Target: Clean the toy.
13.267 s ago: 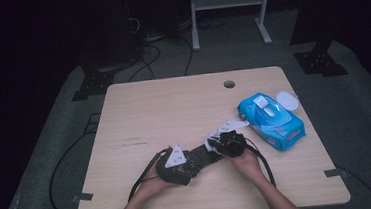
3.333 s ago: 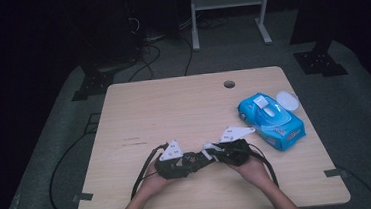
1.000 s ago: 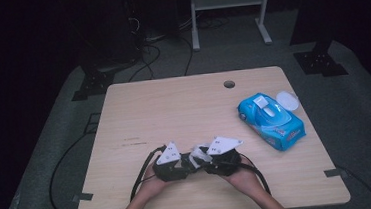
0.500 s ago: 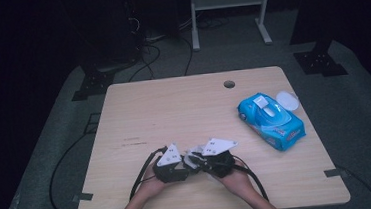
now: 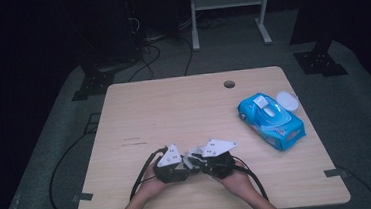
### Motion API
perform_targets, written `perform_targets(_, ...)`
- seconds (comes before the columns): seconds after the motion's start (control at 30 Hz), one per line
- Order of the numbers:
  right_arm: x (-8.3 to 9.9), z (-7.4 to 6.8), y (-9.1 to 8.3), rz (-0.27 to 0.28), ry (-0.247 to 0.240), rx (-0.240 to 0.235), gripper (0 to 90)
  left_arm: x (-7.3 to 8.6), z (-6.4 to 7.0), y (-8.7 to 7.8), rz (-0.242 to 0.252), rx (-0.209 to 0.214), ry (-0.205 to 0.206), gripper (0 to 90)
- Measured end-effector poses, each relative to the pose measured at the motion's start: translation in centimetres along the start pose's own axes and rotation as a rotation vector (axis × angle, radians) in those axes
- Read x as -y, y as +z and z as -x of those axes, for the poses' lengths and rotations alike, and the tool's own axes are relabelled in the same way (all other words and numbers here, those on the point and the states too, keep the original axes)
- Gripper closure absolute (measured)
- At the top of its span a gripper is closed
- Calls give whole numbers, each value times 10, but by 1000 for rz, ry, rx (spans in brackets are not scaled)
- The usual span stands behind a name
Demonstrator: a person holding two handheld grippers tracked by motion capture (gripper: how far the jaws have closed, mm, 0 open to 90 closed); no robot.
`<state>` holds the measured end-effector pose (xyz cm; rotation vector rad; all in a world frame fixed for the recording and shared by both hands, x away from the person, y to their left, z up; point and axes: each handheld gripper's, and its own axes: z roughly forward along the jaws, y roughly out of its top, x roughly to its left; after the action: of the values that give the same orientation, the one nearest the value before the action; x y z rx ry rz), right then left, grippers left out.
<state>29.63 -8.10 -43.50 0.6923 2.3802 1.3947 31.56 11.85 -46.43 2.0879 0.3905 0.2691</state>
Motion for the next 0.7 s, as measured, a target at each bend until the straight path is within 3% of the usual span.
perform_targets(0.07,0,6,-4,-9,7,23,824,0,0,0,-1,-4,4,588)
perform_targets(0.17,7,27,-16,-19,45,119,825,0,0,0,-1,-3,5,588)
perform_targets(0.2,7,27,-16,-19,45,119,825,0,0,0,-1,-3,5,588)
perform_targets(0.23,12,39,-24,-18,66,165,824,0,0,0,0,-2,0,588)
perform_targets(0.3,13,43,-26,-14,99,164,825,-1,0,1,1,-4,-1,588)
perform_targets(0.4,11,37,-23,-25,49,169,825,-1,0,0,-4,-8,4,588)
perform_targets(0.5,11,39,-24,-30,48,173,825,0,0,0,-3,-10,3,588)
perform_targets(0.6,15,51,-33,-26,80,212,824,0,0,0,-4,-13,6,587)
perform_targets(0.7,20,61,-41,-14,141,219,825,0,-1,0,-4,-10,6,587)
